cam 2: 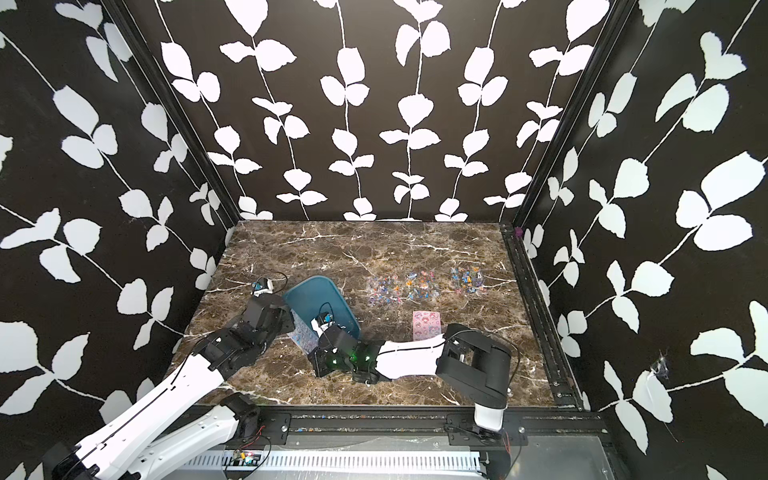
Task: Take the stickers out of the storage box
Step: Pick up the sticker from the storage box.
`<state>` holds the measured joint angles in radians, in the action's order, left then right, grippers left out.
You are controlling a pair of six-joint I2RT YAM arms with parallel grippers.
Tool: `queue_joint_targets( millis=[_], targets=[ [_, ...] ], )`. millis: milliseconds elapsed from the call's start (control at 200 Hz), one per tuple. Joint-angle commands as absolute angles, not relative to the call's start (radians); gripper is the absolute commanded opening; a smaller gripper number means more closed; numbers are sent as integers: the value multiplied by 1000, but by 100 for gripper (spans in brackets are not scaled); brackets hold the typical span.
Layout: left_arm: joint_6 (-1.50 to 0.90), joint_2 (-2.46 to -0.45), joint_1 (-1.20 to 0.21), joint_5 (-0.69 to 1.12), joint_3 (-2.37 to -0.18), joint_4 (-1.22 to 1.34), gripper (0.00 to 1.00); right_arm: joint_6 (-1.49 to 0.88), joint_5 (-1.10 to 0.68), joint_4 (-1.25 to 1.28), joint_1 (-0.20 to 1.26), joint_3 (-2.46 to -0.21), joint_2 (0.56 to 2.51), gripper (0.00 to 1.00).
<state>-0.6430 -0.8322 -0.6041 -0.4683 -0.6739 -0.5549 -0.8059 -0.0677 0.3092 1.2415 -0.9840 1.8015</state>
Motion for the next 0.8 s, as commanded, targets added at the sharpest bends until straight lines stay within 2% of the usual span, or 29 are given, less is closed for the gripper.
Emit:
queue_joint_targets(
  millis=[0,190,305,715,795],
  targets=[
    [-619,-839,-609,-466,-679,-589,0,-799,-61,309,1243,-1009,1794,14],
    [-617,-840,-607,-468,-680,-591,0,-802,-60,307,1243,-996,1777,12],
    [-615,-841,-608,-467,-681,-593,0,-805,-62,312,1243,-987,1762,6],
    [-611,-846,-607,-465,-687,-595,0,-810,-87,312,1240,-979,1749,8],
    [-609,-845,-607,-467,-688,-598,0,-809,-89,311,1239,-976,1742,0]
  ],
)
